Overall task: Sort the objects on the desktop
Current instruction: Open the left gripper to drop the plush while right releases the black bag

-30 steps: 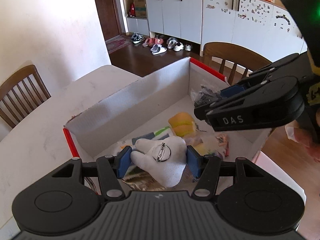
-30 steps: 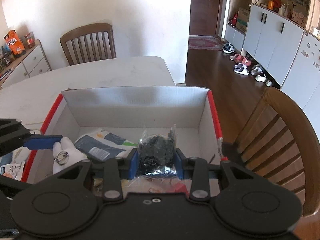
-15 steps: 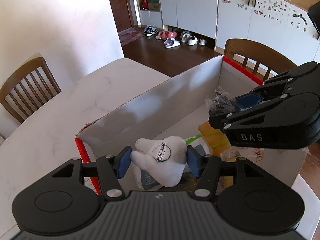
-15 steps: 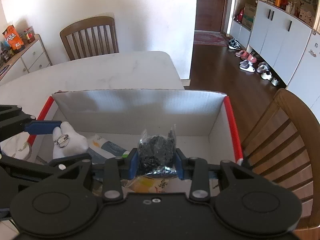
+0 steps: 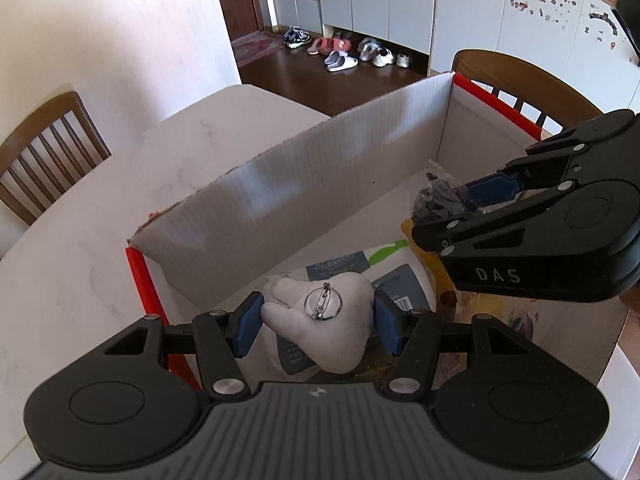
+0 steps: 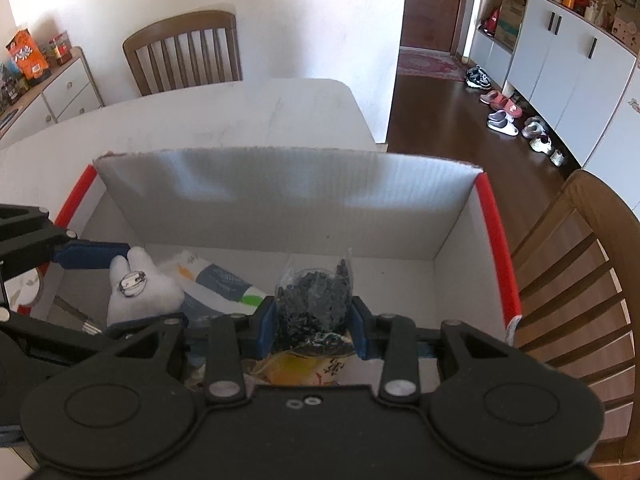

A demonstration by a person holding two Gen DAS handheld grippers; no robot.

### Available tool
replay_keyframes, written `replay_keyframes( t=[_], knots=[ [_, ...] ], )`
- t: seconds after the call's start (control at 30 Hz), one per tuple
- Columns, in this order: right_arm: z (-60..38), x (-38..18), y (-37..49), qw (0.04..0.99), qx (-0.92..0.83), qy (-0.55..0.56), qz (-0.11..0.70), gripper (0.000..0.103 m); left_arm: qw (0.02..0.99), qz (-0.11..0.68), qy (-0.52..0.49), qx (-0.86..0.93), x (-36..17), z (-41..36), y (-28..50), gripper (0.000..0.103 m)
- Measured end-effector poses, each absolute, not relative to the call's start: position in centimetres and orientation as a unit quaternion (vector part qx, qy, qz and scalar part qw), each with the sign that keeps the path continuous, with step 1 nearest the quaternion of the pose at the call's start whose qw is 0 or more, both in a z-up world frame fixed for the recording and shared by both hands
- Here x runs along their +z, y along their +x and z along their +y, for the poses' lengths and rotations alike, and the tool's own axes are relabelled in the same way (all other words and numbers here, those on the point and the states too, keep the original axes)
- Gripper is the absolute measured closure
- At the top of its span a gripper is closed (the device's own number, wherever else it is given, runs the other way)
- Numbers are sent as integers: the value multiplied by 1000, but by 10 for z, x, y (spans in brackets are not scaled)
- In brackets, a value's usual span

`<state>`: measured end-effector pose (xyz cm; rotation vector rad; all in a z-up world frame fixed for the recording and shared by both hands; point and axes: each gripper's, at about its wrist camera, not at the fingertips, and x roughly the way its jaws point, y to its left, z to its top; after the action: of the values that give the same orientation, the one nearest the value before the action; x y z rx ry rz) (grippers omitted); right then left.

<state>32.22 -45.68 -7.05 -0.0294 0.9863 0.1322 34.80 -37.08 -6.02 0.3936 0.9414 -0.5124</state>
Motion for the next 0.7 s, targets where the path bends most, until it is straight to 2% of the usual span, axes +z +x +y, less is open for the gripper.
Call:
replay_keyframes(
  t=[0.23,0.27,0.33,0.4,0.53,0.63,0.7],
  knots=[
    [-459,-73,322,876,64,-9,478,63,839,448,190,-243,-61,-368,346,44],
    [-459,-73,322,876,64,-9,478,62,839,448,190,-243,-61,-368,345,43],
    [-461,-73,323,876,65,-7,479,56,842,445,192,-238,-60,-367,344,33],
    [-463,-72,321,876,66,-2,477,50,844,442,191,-236,-60,-369,344,30],
    [-466,-70,320,877,64,2,477,49,845,442,186,-236,-58,-367,342,30],
    [-468,-65,317,880,65,6,471,36,847,438,185,-237,-57,-366,340,27],
    [-468,-62,316,881,66,6,469,36,848,435,185,-238,-55,-366,337,27]
  ],
)
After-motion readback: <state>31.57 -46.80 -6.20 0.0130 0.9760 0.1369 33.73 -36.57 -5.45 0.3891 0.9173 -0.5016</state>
